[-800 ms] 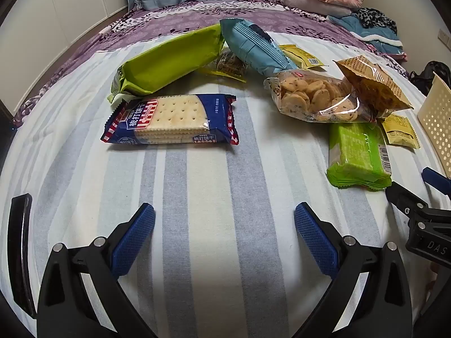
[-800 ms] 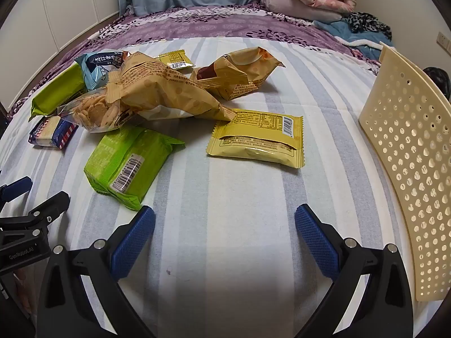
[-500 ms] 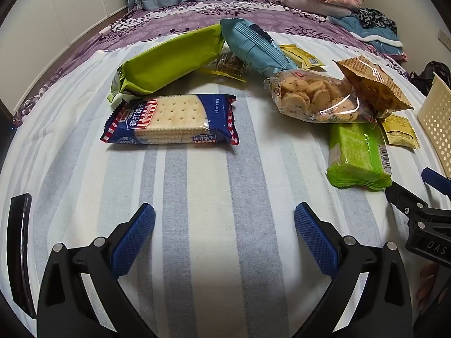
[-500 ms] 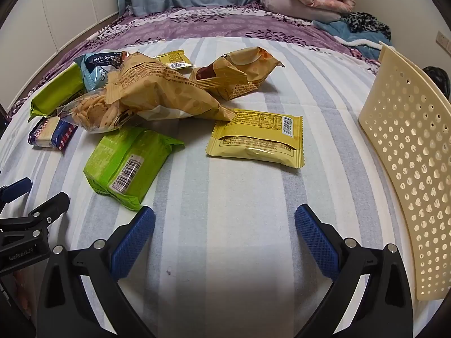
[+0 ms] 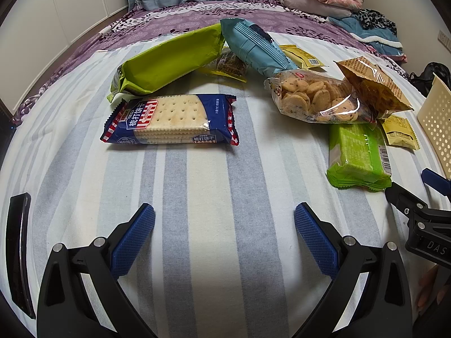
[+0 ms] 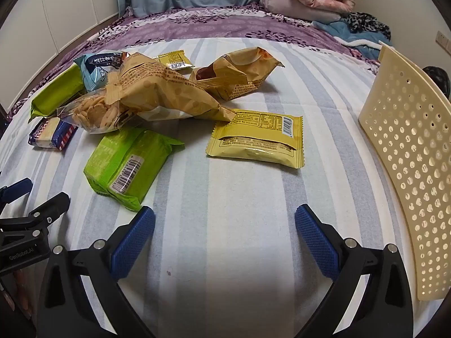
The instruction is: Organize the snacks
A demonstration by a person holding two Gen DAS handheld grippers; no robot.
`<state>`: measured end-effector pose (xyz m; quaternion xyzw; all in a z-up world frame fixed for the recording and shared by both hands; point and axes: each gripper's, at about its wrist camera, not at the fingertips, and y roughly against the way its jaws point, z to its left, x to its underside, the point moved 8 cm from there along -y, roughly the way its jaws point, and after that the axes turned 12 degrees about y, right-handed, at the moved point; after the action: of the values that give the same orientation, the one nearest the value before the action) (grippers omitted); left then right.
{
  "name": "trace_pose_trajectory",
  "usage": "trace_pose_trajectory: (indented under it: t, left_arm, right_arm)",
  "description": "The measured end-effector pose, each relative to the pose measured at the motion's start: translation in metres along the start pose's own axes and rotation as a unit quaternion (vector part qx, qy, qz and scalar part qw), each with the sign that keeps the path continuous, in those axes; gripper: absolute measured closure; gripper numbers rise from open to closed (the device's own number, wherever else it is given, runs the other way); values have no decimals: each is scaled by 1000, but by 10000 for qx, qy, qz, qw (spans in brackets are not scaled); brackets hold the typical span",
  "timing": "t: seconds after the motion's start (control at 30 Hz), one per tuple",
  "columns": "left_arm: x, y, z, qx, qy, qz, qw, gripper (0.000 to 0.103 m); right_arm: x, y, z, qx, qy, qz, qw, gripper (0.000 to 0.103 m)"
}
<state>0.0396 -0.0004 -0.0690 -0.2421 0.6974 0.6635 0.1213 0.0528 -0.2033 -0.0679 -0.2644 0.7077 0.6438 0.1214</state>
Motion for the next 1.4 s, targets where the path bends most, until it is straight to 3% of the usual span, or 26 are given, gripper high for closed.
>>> trace_pose_trajectory:
  t: [1.4]
  left_arm:
    - [0,0,0,-16,-14,-11,10000,2]
  right_arm:
    - [-2,0,2,19,20,34,10000,5]
